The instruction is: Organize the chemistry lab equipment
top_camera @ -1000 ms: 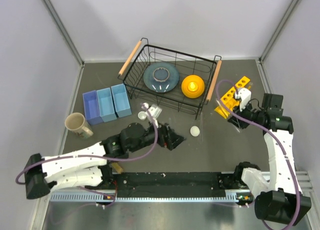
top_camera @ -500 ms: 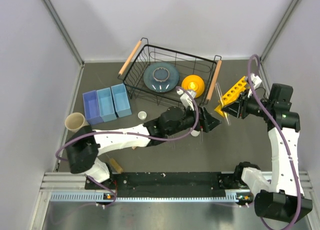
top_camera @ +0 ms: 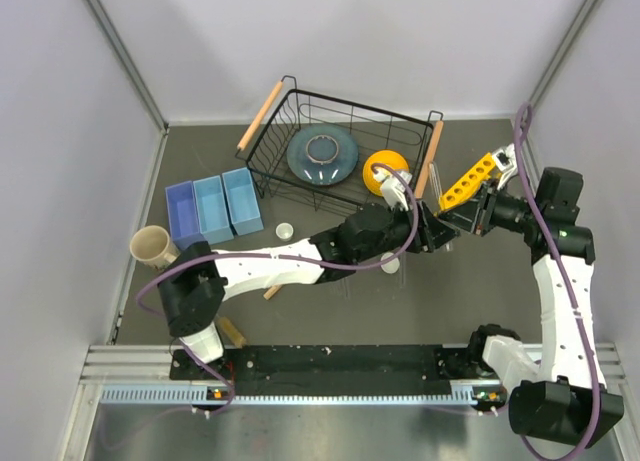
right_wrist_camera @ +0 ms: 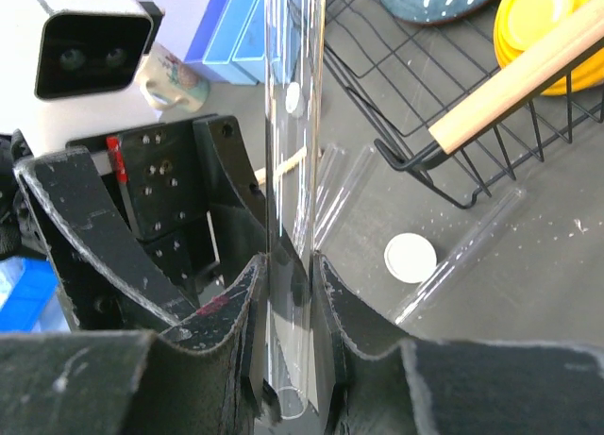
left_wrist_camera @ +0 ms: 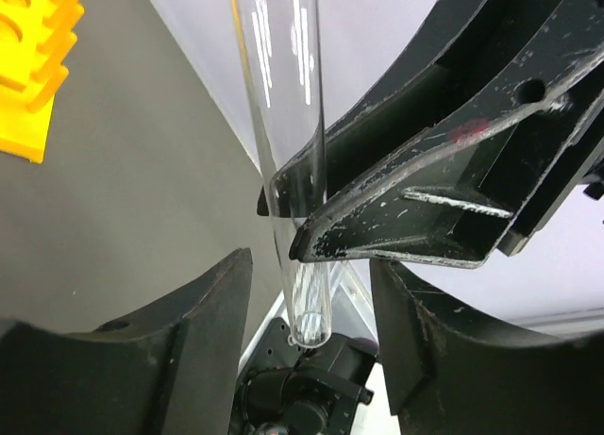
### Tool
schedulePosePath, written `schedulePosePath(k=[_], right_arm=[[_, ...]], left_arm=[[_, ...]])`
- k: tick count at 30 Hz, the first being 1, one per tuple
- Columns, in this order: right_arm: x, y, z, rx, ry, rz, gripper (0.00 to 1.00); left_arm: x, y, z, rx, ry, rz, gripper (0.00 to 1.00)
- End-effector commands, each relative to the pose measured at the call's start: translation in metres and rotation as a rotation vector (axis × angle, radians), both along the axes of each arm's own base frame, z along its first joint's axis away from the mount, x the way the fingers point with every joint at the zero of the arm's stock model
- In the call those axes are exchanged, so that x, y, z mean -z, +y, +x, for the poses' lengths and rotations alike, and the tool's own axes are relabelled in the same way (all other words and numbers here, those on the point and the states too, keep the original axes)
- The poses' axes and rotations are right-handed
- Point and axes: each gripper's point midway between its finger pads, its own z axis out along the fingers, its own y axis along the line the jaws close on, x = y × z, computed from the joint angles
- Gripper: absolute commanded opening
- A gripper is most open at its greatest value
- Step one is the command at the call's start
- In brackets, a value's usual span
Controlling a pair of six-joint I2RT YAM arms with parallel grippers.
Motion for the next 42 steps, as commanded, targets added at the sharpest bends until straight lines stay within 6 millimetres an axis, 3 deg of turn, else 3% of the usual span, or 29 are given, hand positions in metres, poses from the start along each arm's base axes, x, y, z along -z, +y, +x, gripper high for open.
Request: schedulePosePath(k=[1,6,11,14,15,17,18,19,21,22,25,27,32,42], right_arm=[[-0.010,0.002,0.000,-0.006,-0.037,0.033,0.18],[-0.009,0.002,0.001,0.004,-0.036,0.035,0.18],[-0.008,0.007,-0.005,-0.043,-0.040,0.062,0.23],[-0.013,0.008,-0.008,-0.065,-0.087,0.044,0.36],[-0.016,0.008,-0.009,-0.076,-0.106,0.038,0.47],[-0.023,0.008,-0.012,-0.091,-0.153,0.008,0.57],[-0.026,0.008,-0.013,-0.101,-0.174,-0.010,0.66],[-0.023,0.007,-0.015,-0.104,-0.147,-0.015,0.69],[-0.030,0.006,-0.015,-0.122,-0.180,-0.054,0.73],[-0.035,0.005,-0.012,-0.132,-0.179,-0.062,0.73],[-0.035,0.012,-0.025,-0.201,-0.121,-0.066,0.74],[-0.023,0.025,-0.041,-0.311,-0.034,-0.081,0.75],[-0.015,0.036,-0.052,-0.392,0.003,-0.128,0.76],[-0.006,0.046,-0.053,-0.432,0.041,-0.166,0.72]], left_arm=[[-0.019,-0.009,0.005,-0.004,-0.018,-0.009,0.55],[-0.010,-0.008,0.006,-0.006,-0.029,0.047,0.28],[-0.003,0.000,0.007,-0.013,-0.077,0.103,0.18],[-0.008,0.008,0.001,0.020,-0.172,0.101,0.17],[-0.012,0.010,-0.007,0.058,-0.203,0.095,0.16],[0.000,0.018,-0.013,0.094,-0.264,0.146,0.16],[-0.004,0.022,-0.020,0.127,-0.290,0.145,0.16],[0.008,0.029,-0.023,0.143,-0.322,0.185,0.15],[0.005,0.040,-0.032,0.175,-0.362,0.190,0.15],[0.018,0.046,-0.035,0.189,-0.380,0.224,0.15],[0.030,0.062,-0.051,0.256,-0.419,0.246,0.15],[0.038,0.073,-0.061,0.288,-0.427,0.260,0.15],[0.050,0.090,-0.075,0.339,-0.430,0.293,0.14],[0.061,0.083,-0.092,0.402,-0.413,0.306,0.13]])
